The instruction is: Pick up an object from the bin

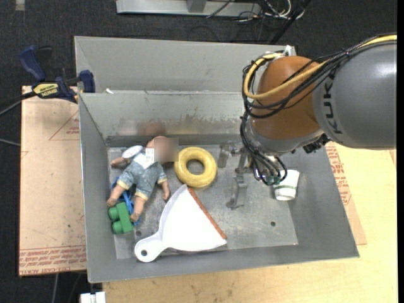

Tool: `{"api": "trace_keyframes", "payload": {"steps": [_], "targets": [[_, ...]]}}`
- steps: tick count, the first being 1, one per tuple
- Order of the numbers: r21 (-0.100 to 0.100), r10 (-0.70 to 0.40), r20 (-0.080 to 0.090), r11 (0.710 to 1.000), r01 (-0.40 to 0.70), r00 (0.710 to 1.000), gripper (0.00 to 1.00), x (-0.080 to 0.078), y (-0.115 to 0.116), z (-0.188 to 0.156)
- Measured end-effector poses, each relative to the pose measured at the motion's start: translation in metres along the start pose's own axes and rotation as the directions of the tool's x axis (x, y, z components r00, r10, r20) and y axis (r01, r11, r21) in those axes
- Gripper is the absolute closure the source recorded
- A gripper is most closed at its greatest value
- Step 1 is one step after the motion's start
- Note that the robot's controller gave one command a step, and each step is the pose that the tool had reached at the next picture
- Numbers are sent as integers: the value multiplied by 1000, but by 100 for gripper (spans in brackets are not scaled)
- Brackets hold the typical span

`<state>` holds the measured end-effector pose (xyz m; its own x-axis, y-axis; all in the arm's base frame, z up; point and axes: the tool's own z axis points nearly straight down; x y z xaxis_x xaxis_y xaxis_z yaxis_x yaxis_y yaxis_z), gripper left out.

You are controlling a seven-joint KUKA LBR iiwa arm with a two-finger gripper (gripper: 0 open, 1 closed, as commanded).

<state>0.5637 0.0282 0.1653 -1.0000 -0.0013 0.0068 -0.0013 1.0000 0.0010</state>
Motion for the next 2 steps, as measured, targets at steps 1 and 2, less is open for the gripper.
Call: {"api": "trace_keyframes", "payload": {"steps": [1, 2], "targets": [[0, 0, 8, 1000, 0, 1000, 0, -1, 0, -5], [0, 1, 8, 1000, -1, 1000, 0, -2, 0, -5]]}}
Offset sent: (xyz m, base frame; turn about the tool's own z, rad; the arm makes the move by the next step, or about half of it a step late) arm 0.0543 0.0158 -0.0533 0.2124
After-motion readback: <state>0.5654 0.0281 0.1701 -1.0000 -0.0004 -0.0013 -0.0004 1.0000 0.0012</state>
